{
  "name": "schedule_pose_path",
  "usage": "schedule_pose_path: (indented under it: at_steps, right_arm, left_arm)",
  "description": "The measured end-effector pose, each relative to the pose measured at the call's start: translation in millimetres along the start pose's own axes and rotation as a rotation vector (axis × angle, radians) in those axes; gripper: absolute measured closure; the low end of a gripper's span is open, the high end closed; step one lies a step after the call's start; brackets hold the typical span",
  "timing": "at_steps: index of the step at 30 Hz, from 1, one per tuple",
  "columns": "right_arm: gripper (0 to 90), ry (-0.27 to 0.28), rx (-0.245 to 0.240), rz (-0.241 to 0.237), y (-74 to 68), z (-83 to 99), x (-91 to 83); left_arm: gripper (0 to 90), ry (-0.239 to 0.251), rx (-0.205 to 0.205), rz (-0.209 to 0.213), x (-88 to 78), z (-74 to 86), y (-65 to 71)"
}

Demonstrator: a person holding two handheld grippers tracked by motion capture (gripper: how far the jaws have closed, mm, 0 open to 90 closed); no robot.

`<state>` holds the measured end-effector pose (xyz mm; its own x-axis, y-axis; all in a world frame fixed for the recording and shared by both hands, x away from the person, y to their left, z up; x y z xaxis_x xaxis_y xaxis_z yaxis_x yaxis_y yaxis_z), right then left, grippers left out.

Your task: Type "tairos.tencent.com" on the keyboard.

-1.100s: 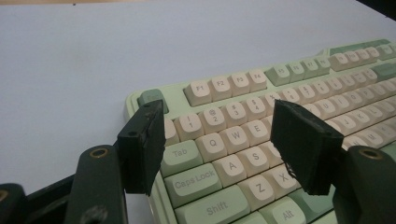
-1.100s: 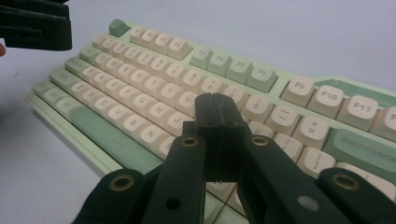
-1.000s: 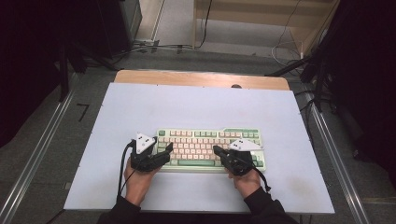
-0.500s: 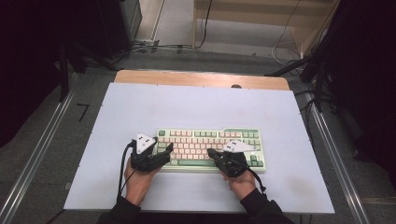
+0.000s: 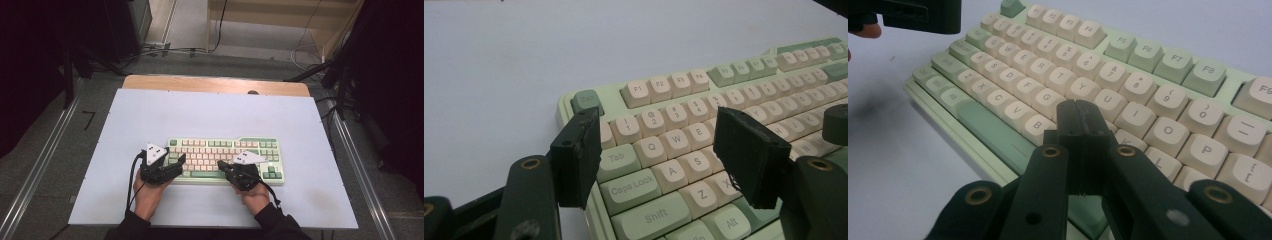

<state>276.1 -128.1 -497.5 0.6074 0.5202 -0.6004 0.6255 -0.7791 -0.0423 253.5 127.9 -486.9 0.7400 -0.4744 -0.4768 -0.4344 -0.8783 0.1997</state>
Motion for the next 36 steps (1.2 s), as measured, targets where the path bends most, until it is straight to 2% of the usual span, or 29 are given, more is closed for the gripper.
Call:
schedule_pose_path:
  at_steps: [36]
  right_arm:
    - [87.6,-0.034,-0.043,0.005,-7.1,-0.1,11.8]
  left_arm:
    - [36.1,-0.009,-0.001,0.004,-1.0,1.9,-0.5]
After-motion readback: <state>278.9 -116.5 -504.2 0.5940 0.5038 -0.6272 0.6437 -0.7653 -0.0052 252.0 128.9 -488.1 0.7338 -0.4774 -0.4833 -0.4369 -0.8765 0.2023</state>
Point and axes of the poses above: each handheld gripper's, and its own axes: x roughly forward along the jaws, z roughly out of its underside, y roughly to its right, the point moved 1 cm from there along x, roughly forward along the jaws, and after that the axes turned 8 degrees about z, right-handed, at the moved point
